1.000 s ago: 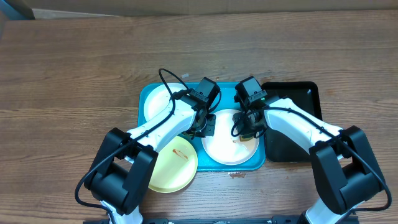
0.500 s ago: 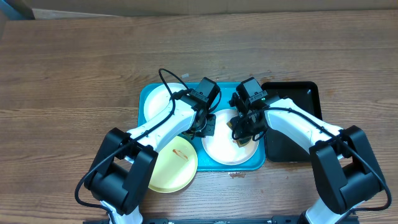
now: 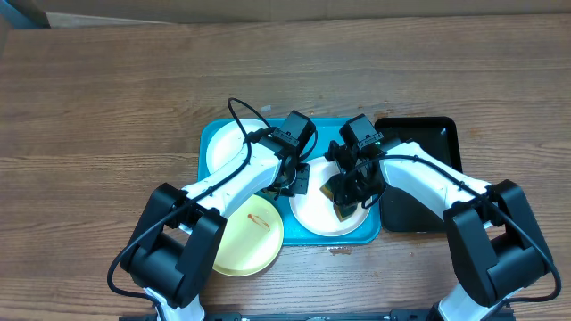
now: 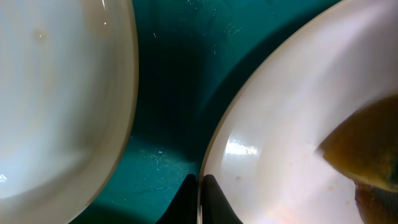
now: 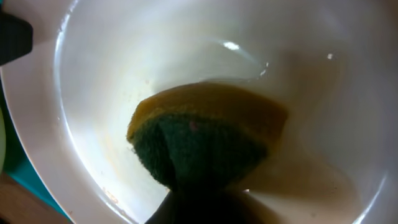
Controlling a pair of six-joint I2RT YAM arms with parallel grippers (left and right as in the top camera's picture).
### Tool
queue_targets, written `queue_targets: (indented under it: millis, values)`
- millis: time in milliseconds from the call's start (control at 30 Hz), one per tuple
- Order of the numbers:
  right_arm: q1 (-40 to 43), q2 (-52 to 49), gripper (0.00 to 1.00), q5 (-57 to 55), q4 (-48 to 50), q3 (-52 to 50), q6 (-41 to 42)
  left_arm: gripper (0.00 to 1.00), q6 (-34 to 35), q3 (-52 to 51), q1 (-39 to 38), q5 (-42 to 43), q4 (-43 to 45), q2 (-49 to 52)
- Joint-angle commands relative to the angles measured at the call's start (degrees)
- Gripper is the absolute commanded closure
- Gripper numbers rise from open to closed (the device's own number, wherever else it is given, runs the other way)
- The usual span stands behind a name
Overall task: Clean dirty plates on tray and stack at the side
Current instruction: 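Rub the sponge around the right white plate's center with the right gripper, then carry the sponge with the right gripper back into the black tray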
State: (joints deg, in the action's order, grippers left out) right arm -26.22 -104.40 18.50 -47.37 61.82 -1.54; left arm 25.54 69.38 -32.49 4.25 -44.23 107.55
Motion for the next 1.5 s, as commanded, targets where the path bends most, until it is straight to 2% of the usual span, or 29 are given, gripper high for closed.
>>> queue_targets:
  millis: [0,167,433,833,1100,1233,1467]
  values:
    - [1.22,0.37,0.93,4.74,-1.60,2.43,-0.57,0.95,0.85,0.83,0.28,-0.83,0.35,0.90]
    - [4.35,0.37,0.95,12.63,-4.26,7.39,-1.92,0.96,0.85,0.83,0.28,-0.83,0.13,0.90]
    - [6.99,0.37,0.96,21.29,-4.42,7.50,-1.95,0.96,0.85,0.83,0.28,-0.83,0.11,0.90]
    - [6.58,0.35,0.96,29.51,9.51,-3.76,-1.29,0.96,0.90,0.83,0.28,-0.83,0.15,0.90]
    - [6.69,0.35,0.96,29.46,12.92,-6.51,-1.22,0.95,0.87,0.83,0.28,-0.83,0.13,0.90]
    - [6.73,0.35,0.96,26.58,13.88,-6.51,2.95,0.95,0.87,0.83,0.28,-0.83,0.13,0.90]
    - [6.69,0.35,0.96,26.58,14.23,-7.04,3.74,0.96,0.87,0.83,0.28,-0.83,-0.09,0.90]
